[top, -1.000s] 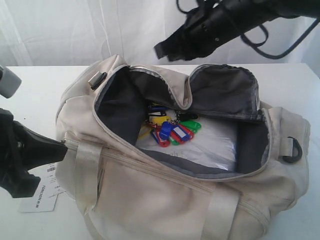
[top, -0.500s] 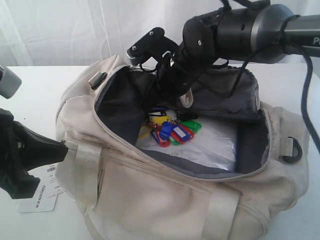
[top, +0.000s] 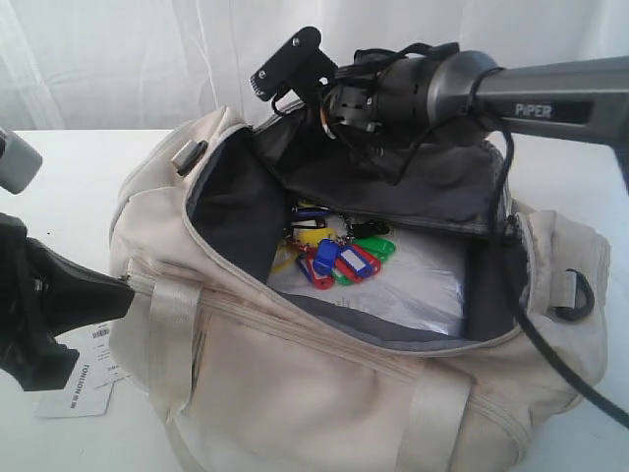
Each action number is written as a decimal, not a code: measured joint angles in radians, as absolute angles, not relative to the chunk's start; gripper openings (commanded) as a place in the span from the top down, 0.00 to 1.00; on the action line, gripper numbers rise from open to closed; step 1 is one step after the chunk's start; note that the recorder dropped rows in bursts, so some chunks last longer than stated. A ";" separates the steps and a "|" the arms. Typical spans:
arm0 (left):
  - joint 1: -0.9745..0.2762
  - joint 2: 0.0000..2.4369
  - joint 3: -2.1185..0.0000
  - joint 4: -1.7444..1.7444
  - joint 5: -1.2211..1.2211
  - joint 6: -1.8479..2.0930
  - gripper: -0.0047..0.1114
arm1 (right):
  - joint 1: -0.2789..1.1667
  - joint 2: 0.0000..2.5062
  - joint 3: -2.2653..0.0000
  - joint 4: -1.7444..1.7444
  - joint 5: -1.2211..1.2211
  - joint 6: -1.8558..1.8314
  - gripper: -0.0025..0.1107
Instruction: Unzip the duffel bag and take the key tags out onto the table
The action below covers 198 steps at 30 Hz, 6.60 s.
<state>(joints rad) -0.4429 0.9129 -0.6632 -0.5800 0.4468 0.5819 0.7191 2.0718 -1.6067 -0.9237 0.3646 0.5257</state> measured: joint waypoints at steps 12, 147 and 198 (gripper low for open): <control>-0.443 0.913 -0.663 -0.593 0.451 0.603 0.96 | 0.734 2.127 -1.700 -0.762 0.551 0.351 0.98; -0.771 2.095 -1.776 -0.044 0.773 0.263 0.96 | 0.760 0.403 -0.642 -0.363 0.679 0.153 0.98; -0.769 1.436 -1.760 0.075 1.132 0.255 0.96 | 0.760 0.237 -0.486 -0.399 0.499 0.155 0.98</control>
